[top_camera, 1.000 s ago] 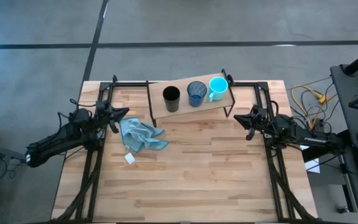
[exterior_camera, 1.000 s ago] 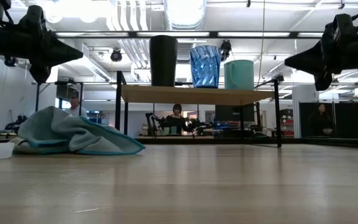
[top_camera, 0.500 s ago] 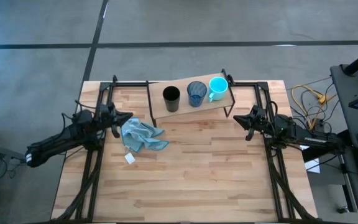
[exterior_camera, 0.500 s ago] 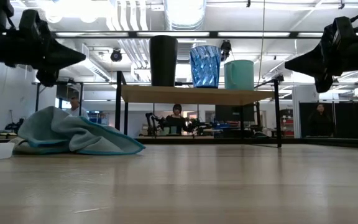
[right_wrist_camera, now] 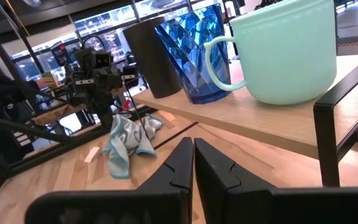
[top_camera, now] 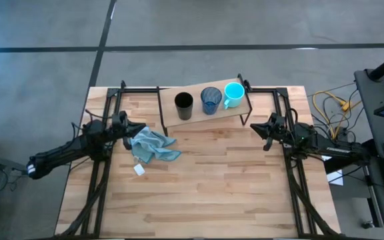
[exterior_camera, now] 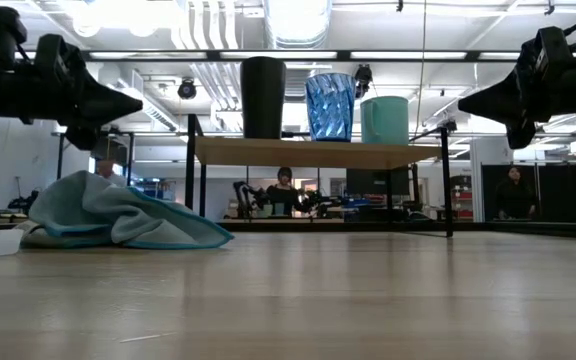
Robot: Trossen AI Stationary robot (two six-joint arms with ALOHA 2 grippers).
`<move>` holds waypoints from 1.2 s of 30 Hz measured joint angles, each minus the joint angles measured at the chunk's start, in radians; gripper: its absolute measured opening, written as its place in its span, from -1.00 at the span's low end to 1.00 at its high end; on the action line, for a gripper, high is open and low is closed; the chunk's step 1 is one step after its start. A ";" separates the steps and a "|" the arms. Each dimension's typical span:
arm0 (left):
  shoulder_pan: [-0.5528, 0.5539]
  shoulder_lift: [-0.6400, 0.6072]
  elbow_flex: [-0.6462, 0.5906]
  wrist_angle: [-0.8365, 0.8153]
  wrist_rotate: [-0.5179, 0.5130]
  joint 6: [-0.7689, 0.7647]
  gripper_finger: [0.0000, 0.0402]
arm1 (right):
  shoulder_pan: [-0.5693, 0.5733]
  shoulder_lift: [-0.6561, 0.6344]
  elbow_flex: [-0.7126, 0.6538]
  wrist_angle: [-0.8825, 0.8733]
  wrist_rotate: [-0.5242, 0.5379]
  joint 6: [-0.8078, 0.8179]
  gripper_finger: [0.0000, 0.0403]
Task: Stack small to large cups/mugs on shelf
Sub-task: Return to Home Position
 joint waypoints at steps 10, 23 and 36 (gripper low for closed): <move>0.000 0.039 -0.001 -0.003 -0.007 -0.009 -1.00 | 0.000 0.000 0.000 0.000 0.000 0.000 -0.96; 0.000 0.055 -0.002 -0.003 -0.007 -0.008 -1.00 | 0.000 0.007 0.000 0.001 0.000 0.000 -0.96; 0.000 0.060 -0.001 0.008 -0.006 -0.008 -1.00 | 0.000 0.007 0.000 0.000 0.000 0.000 -0.96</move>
